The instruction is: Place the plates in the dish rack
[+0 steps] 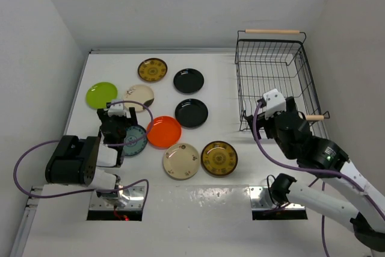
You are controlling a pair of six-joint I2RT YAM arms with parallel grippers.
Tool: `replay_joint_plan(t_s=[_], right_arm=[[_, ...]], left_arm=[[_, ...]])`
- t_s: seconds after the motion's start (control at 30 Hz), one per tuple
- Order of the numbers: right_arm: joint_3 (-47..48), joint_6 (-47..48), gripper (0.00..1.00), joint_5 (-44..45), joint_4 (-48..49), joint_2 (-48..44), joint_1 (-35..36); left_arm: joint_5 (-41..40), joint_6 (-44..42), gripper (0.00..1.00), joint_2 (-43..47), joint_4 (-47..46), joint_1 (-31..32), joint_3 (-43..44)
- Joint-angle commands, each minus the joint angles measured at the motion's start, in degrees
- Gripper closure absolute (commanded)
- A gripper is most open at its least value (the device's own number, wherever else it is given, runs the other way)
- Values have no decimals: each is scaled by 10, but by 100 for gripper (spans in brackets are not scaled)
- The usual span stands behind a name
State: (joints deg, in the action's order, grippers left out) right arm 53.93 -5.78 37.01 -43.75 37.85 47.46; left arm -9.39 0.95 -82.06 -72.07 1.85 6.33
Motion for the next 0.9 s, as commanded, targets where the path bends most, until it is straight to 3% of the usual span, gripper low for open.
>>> replay_joint_plan(t_s=[0.0, 0.13, 0.23, 0.27, 0.3, 0.33, 0.37, 0.4, 0.43, 0.5, 0.53, 0.6, 0.63, 0.67, 0.7, 0.73, 0.77, 0.83, 0.87], right_arm=[[-13, 78, 0, -12, 52, 8, 2], [9, 140, 0, 7, 21, 56, 3], [28, 252, 0, 31, 15, 98, 7], [35, 294, 0, 41, 18, 106, 9], [56, 326, 0, 51, 27, 130, 8], [61, 339, 0, 72, 38, 134, 10], [74, 364, 0, 85, 78, 147, 10], [79, 378, 0, 91, 120, 153, 10], [86, 376, 0, 91, 155, 159, 10], [145, 344, 0, 80, 171, 194, 10], [194, 326, 4, 69, 135, 208, 11], [249, 209, 30, 30, 101, 256, 12], [332, 172, 39, 22, 28, 304, 16], [358, 89, 45, -3, 1, 320, 19], [376, 3, 45, -35, -39, 332, 20], [393, -56, 28, -54, -62, 347, 23], [384, -85, 18, -82, -67, 348, 28], [338, -165, 14, -90, -66, 329, 54], [285, -186, 12, -84, -72, 323, 61]], left_arm=[[-5, 10, 0, -5, -26, 4, 7], [-5, 10, 0, -5, -26, 4, 7], [54, -12, 0, 35, 23, -4, 35], [91, -12, 0, 58, 86, -14, 63], [113, -36, 0, 75, 249, -30, 159], [136, -72, 0, 75, 351, -30, 227], [138, -98, 0, 63, 532, -30, 298], [125, -124, 0, 47, 607, -30, 425], [93, -132, 0, 16, 670, -30, 481], [67, -154, 0, -14, 823, -30, 580], [47, -164, 0, -30, 871, -30, 673], [-10, -159, 0, -98, 1044, -30, 778], [-19, -159, 0, -126, 1110, -30, 893], [-19, -137, 0, -155, 1178, -36, 950], [-4, -128, 0, -179, 1235, -36, 996], [15, -121, 0, -210, 1318, -46, 1048], [50, -121, 0, -210, 1346, -65, 1056], [167, -128, 0, -202, 1370, -85, 1034], [187, -121, 0, -170, 1359, -98, 983]])
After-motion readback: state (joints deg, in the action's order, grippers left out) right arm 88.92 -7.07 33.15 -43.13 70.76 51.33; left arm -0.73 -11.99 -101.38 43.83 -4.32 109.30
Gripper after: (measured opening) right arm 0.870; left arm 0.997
